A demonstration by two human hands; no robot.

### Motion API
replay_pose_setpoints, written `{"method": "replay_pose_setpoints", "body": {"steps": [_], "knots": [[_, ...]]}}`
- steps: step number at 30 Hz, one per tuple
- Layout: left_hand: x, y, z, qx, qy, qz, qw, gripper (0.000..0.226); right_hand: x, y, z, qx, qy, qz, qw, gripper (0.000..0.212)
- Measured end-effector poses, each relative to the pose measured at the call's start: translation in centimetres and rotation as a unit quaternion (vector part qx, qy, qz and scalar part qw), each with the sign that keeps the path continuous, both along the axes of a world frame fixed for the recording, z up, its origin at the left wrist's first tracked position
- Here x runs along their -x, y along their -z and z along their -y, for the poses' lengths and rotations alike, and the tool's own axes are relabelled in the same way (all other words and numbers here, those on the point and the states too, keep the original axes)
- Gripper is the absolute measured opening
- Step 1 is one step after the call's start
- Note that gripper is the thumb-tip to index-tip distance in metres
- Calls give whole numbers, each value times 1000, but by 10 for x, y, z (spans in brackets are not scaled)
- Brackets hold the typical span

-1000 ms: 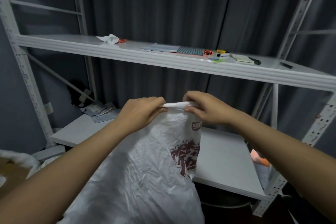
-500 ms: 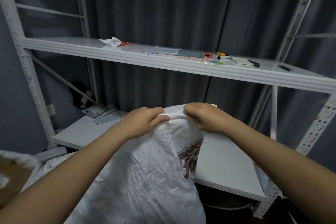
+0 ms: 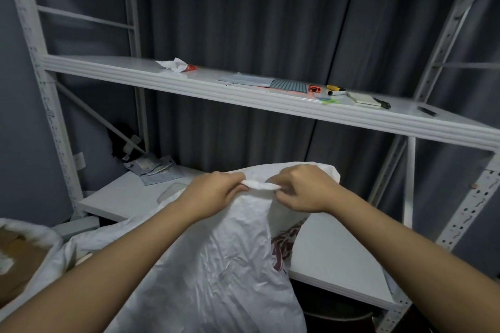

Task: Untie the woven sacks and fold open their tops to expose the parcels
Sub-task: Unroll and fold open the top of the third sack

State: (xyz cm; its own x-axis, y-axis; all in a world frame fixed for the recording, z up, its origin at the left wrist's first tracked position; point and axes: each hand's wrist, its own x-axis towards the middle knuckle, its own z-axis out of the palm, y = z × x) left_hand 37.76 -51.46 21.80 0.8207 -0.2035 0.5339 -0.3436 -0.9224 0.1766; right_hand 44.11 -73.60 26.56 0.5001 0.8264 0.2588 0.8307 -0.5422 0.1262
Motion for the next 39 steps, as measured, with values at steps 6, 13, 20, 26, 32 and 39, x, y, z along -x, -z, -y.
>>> {"method": "replay_pose_setpoints", "body": {"steps": [6, 13, 20, 26, 32, 39], "knots": [[7, 6, 1, -54, -3, 33, 998, 33, 7, 4, -17, 62, -2, -19, 998, 27], [14, 12, 8, -122, -37, -31, 991, 18, 16, 18, -17, 47, -23, -81, 995, 33], [10, 20, 3, 115, 49, -233, 965, 24, 16, 30, -12, 110, -18, 170, 979, 24], [12, 28, 8, -100, -32, -114, 988, 29, 21, 31, -16, -40, -11, -221, 974, 18], [13, 32, 8, -22, 14, -134, 991, 34, 20, 48, -14, 56, -76, 78, 993, 18], [21, 39, 10, 82, 16, -228, 970, 40, 21, 59, -10, 85, -28, 110, 990, 26]]}}
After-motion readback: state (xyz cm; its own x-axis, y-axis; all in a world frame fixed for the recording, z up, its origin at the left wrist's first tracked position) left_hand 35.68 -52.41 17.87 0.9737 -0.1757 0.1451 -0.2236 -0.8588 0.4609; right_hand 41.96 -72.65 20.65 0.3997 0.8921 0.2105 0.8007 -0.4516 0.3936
